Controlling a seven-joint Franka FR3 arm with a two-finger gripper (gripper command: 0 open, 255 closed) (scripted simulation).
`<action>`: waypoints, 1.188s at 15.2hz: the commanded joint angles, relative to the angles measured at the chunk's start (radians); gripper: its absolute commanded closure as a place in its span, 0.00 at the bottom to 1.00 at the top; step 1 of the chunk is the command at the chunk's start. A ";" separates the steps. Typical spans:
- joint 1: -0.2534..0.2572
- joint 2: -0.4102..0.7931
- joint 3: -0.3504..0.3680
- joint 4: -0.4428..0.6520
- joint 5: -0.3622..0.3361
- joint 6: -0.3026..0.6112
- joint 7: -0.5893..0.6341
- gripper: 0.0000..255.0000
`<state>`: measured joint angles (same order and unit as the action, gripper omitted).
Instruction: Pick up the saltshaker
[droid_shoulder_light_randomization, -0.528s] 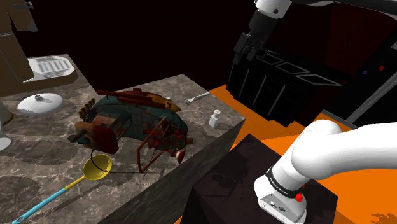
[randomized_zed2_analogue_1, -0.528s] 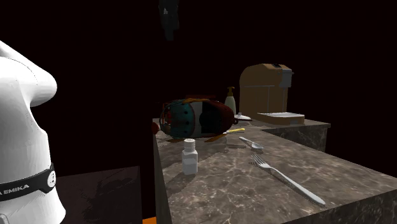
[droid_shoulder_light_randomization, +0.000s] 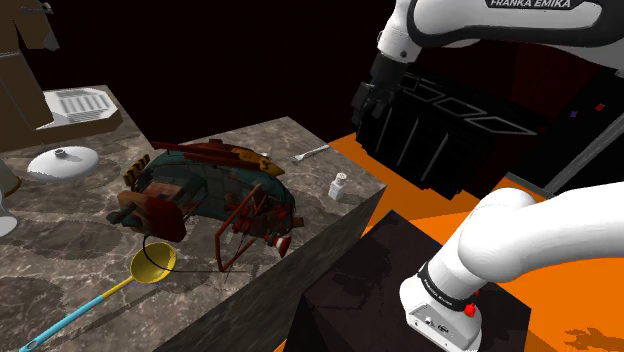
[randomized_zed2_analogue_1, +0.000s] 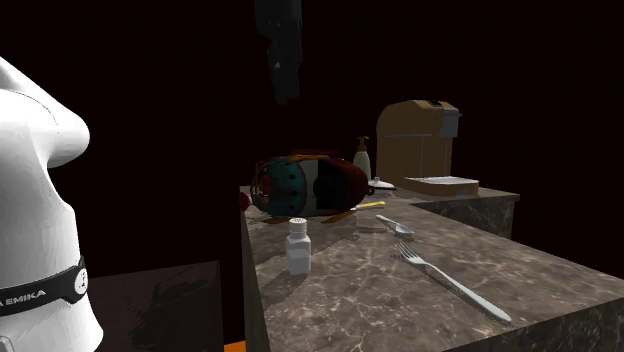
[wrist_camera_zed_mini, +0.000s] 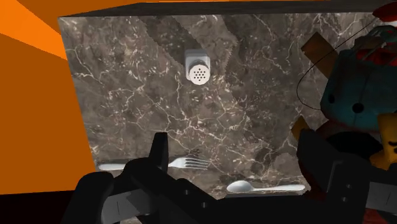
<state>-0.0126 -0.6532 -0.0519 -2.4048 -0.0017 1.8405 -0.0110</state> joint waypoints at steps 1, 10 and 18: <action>0.002 0.034 -0.008 -0.036 0.008 0.048 -0.008 0.00; 0.013 0.269 -0.059 -0.129 0.050 0.272 -0.073 0.00; 0.026 0.460 -0.084 -0.161 0.101 0.434 -0.132 0.00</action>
<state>0.0118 -0.2056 -0.1359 -2.5646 0.0960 2.2619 -0.1409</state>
